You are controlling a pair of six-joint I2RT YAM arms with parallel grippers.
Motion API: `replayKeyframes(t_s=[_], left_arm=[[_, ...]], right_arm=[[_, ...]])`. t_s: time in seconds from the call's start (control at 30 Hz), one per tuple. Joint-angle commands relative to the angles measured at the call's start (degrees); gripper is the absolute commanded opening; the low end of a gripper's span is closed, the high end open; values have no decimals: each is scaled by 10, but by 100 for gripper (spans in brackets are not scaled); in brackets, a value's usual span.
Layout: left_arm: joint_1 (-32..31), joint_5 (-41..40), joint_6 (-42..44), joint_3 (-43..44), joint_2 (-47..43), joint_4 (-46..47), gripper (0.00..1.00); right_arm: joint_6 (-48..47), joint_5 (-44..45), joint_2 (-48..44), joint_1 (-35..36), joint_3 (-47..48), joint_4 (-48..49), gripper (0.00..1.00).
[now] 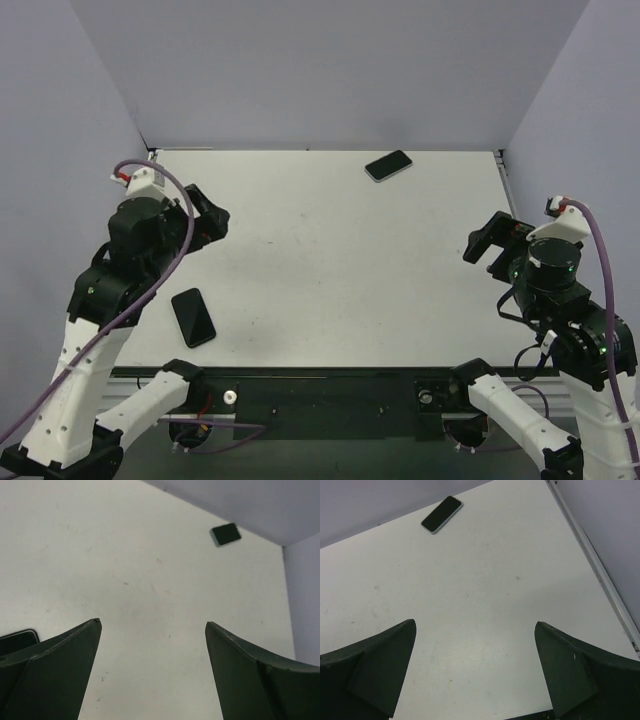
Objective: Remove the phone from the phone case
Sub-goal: Pick up the phone at the center of the board.
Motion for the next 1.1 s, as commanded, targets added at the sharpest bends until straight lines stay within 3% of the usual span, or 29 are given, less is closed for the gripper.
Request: replayKeyframes(t_s=[0.0, 0.2, 0.37, 0.5, 0.8, 1.07], left_arm=[[3, -1, -4, -45, 33, -51, 96], [48, -8, -8, -137, 104, -78, 96], [211, 58, 21, -226, 129, -34, 96], [272, 107, 45, -270, 155, 20, 96], [335, 94, 105, -275, 246, 64, 96], [348, 125, 173, -216, 387, 10, 96]], right_arm=[[-7, -25, 8, -2, -25, 38, 100], [-3, -65, 13, -2, -70, 72, 100], [-1, -103, 13, -2, -110, 121, 100], [-11, -134, 14, -2, -134, 159, 100], [-24, -198, 21, 0, -182, 246, 100], [-69, -146, 10, 99, -199, 287, 100]])
